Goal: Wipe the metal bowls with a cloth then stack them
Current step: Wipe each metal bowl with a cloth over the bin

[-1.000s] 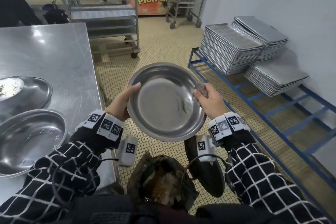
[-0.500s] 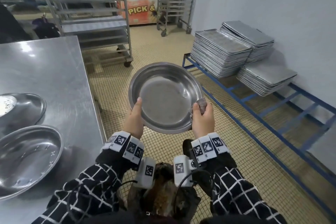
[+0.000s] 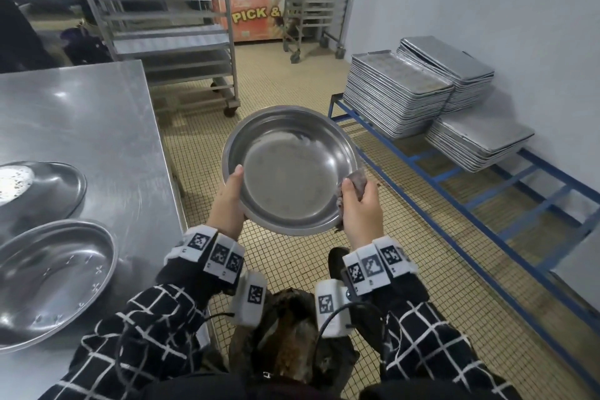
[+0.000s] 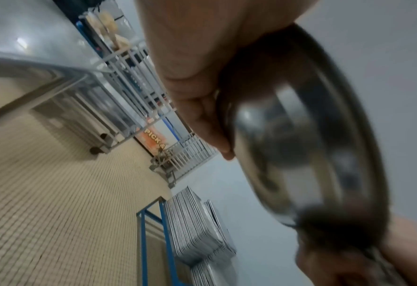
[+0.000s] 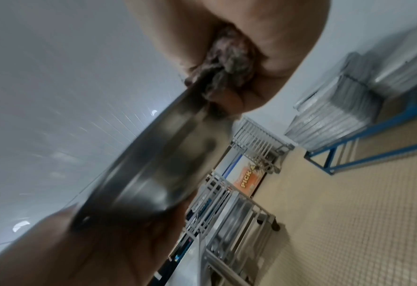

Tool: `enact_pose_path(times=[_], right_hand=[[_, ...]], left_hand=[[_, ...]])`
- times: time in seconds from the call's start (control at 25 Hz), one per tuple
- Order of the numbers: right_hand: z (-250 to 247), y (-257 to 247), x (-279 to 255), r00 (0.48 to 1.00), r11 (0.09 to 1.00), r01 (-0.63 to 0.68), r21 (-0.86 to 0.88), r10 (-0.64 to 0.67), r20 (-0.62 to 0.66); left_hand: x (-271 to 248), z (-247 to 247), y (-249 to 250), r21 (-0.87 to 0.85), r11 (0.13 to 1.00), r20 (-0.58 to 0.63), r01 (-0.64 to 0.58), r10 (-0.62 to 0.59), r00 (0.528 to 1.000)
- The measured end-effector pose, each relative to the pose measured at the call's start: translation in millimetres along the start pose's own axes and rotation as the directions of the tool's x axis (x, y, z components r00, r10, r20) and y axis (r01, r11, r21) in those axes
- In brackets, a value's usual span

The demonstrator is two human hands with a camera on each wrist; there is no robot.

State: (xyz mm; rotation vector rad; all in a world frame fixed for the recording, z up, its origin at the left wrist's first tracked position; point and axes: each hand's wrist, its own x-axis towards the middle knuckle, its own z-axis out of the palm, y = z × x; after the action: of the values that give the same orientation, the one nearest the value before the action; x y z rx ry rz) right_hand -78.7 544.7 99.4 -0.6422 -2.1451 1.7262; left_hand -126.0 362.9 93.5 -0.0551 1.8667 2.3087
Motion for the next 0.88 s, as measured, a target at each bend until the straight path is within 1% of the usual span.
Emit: enact_pose_path(times=[0.08,0.12,0.16,0.2,0.28,0.36,0.4,0.48,0.56,0.64,0.76,0.8,0.88], right_hand=[[11.6,5.9,-5.0,0.996,0.996,-0.039,0.076,0.045,-0.073],[13.6,6.5,-5.1,0.994,0.994,-0.048,0.101,0.058,-0.097],[12.7,6.3,-3.2,0.993,0.994,-0.048,0.099,0.058,-0.104],[8.8,4.7,-0.4,0.994,0.996,-0.039,0.082,0.047,-0.099],[-5.0,-0.8,8.9,0.998,0.999,-0.013,0.032,0.015,-0.061],[-21.1,-7.4,19.7,0.999,0.999,0.016,-0.043,-0.015,0.028],[-27.1,-9.7,25.1,0.996,0.995,0.041,-0.090,-0.033,0.083],[-32.7,-12.4,31.0,0.983,0.978,0.095,-0.183,-0.063,0.174],[-31.3,-11.8,29.0,0.978,0.971,0.109,-0.211,-0.067,0.196],[-26.2,-9.2,21.8,0.989,0.983,0.081,-0.167,-0.058,0.136],[-12.0,-4.1,8.4,0.999,0.999,0.018,-0.035,-0.017,0.028],[-5.5,-1.9,5.0,1.000,1.000,-0.002,0.005,0.002,-0.001],[6.7,1.2,0.7,0.998,0.996,-0.041,0.075,0.045,-0.052]], left_hand=[[-0.4,8.2,-14.2,0.114,0.993,-0.002,0.029,-0.029,1.000],[0.8,8.0,-20.6,0.182,0.983,0.020,0.039,-0.043,0.999],[1.6,6.4,-23.8,0.229,0.972,0.061,0.043,-0.059,0.996],[4.2,2.4,-25.2,0.230,0.972,0.113,0.047,-0.075,0.991],[11.4,-8.6,-18.4,0.103,0.993,0.174,0.051,-0.068,0.982],[14.5,-21.6,-6.0,-0.004,1.000,0.222,0.016,-0.015,0.975],[15.2,-27.2,-1.2,-0.034,0.999,0.252,0.003,0.006,0.968],[11.6,-31.2,5.8,-0.020,1.000,0.279,0.001,0.004,0.960],[7.1,-28.4,7.4,0.023,0.999,0.199,0.023,-0.027,0.980],[1.8,-20.6,5.8,0.051,0.999,0.101,0.011,-0.017,0.995],[-3.2,-5.3,-2.8,0.076,0.997,-0.030,0.000,0.002,1.000],[-2.7,-1.1,-7.7,0.080,0.997,-0.047,0.008,-0.005,0.999],[-0.5,7.3,-15.5,0.139,0.990,-0.010,0.036,-0.035,0.999]])
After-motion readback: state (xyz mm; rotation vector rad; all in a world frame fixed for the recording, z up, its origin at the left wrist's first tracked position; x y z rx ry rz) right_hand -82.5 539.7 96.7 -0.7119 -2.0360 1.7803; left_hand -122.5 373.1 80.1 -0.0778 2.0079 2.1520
